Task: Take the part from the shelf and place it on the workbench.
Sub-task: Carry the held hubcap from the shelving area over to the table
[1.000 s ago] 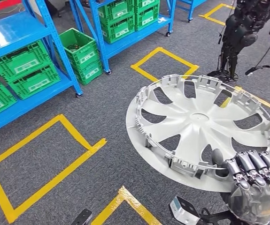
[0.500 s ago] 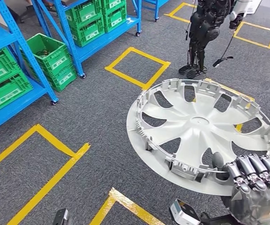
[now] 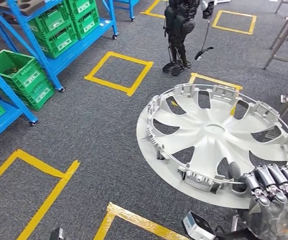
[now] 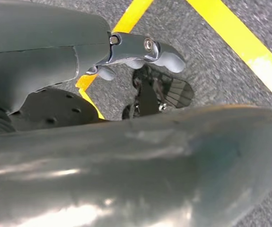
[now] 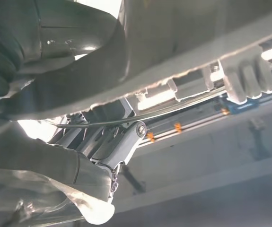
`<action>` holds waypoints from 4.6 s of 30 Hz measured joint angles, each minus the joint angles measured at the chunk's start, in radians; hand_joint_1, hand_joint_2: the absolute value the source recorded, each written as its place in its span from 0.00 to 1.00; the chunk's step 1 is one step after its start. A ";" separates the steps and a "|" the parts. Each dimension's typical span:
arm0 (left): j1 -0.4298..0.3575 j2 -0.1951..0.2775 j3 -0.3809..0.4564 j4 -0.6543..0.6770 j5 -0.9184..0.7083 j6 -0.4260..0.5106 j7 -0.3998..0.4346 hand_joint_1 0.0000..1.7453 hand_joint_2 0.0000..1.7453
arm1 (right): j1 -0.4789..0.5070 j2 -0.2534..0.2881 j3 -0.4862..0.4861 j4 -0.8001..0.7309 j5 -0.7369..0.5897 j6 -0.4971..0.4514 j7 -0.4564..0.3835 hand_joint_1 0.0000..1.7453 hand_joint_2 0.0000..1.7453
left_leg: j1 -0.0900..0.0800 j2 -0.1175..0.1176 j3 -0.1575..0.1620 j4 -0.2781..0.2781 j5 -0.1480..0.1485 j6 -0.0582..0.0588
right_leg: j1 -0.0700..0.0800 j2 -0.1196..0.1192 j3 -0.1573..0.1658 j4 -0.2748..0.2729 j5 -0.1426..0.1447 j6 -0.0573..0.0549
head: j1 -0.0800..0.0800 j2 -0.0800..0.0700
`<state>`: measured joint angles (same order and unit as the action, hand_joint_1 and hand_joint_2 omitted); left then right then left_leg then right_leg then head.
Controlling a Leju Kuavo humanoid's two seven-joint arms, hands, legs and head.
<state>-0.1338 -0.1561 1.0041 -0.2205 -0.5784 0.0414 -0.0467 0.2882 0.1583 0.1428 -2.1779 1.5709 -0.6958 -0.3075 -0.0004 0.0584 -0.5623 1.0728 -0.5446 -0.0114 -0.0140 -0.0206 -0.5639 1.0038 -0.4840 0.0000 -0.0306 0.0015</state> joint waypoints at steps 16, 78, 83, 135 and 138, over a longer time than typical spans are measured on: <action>0.001 0.009 -0.026 -0.001 -0.168 0.063 0.007 0.00 0.00 | 0.008 0.000 0.000 -0.001 0.000 0.000 -0.001 1.00 1.00 | 0.015 -0.068 0.031 -0.083 0.055 0.035 | 0.001 0.059 -0.088 0.105 -0.039 0.042 | 0.008 0.000; 0.051 0.051 -0.232 -0.001 -0.322 0.086 0.095 0.00 0.00 | 0.027 0.000 -0.026 0.001 0.000 0.000 0.001 1.00 1.00 | 0.011 -0.066 0.025 -0.078 0.051 0.040 | 0.001 0.042 -0.128 0.176 -0.072 0.040 | 0.028 0.000; 0.050 0.047 -0.231 -0.001 -0.331 0.080 0.090 0.00 0.00 | 0.031 0.000 -0.027 0.002 0.000 0.000 0.003 1.00 1.00 | 0.009 0.001 0.029 -0.077 0.045 0.036 | -0.004 0.005 -0.118 0.180 -0.040 0.049 | 0.029 0.000; 0.046 0.047 -0.235 -0.001 -0.382 0.075 0.089 0.00 0.00 | 0.064 0.000 -0.047 0.001 0.000 0.000 0.001 1.00 1.00 | 0.001 -0.125 0.015 -0.064 0.046 0.035 | 0.004 0.145 -0.041 0.013 0.014 0.020 | 0.028 0.000; 0.044 0.046 -0.236 -0.001 -0.385 0.075 0.089 0.00 0.00 | 0.064 0.000 -0.047 0.001 0.000 0.000 0.001 1.00 1.00 | 0.005 -0.085 0.021 -0.083 0.057 0.046 | 0.008 0.077 -0.090 0.096 -0.038 0.030 | 0.032 0.000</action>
<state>-0.0894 -0.1100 0.7685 -0.2213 -0.9630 0.1160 0.0419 0.3517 0.1587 0.0956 -2.1771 1.5709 -0.6958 -0.3066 0.0042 -0.0267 -0.5414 0.9903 -0.4878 0.0346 -0.0059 0.0561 -0.6537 1.0995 -0.5224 0.0304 0.0016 0.0015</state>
